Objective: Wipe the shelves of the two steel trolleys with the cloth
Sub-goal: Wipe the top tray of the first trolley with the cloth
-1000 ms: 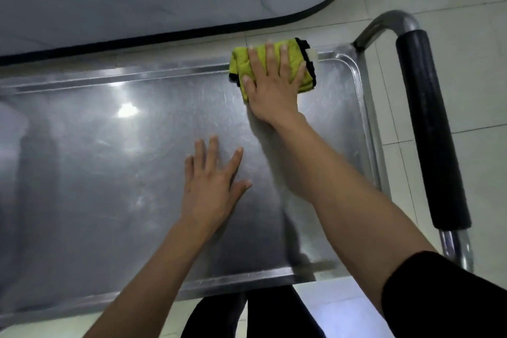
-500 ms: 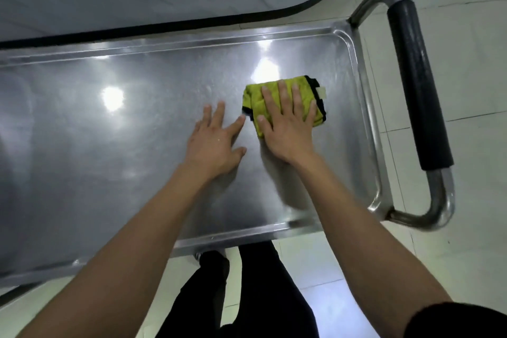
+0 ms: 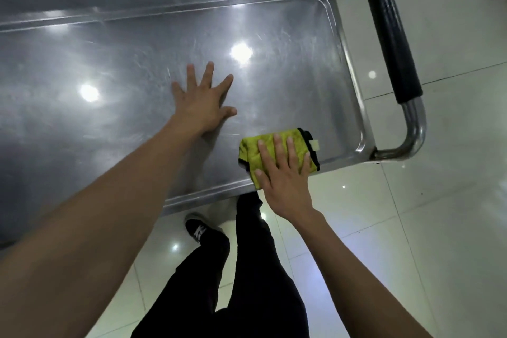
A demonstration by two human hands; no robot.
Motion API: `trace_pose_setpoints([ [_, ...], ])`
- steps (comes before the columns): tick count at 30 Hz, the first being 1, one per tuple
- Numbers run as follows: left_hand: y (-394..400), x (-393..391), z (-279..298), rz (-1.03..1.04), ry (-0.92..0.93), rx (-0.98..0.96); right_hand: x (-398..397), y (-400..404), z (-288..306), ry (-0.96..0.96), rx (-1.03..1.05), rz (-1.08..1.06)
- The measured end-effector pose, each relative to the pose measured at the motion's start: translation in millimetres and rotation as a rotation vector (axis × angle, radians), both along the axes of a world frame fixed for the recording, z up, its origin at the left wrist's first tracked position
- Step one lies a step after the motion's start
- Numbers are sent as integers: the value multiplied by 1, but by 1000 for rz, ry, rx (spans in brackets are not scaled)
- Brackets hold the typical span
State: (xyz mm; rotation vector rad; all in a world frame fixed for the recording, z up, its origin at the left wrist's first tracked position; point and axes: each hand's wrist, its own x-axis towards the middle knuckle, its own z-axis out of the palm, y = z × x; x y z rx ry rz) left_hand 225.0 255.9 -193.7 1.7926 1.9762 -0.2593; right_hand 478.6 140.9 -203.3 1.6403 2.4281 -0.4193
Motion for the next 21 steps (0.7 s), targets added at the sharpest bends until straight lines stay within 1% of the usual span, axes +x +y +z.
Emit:
trace_pose_setpoints([
  [2,-7,-1,1,-22,-7,5,-4,-5,0,-7,-9,-15],
  [5,-18,-11,0,-47,-16,64,-10,-8,-2,-9,-17,-37],
  [9,-34,-28,-2,138,-68,99,-17,1,-5,6,6,-53],
  [11,-34,-34,-3,123,-16,120,-24,14,-6,23,4,-44],
  [14,-30,-45,-6,81,63,138,-43,48,-9,36,16,-42],
  [18,-26,-48,-8,115,19,80,-80,110,-16,84,41,-28],
  [21,-18,-46,-4,113,48,52,-111,159,-21,104,38,-27],
])
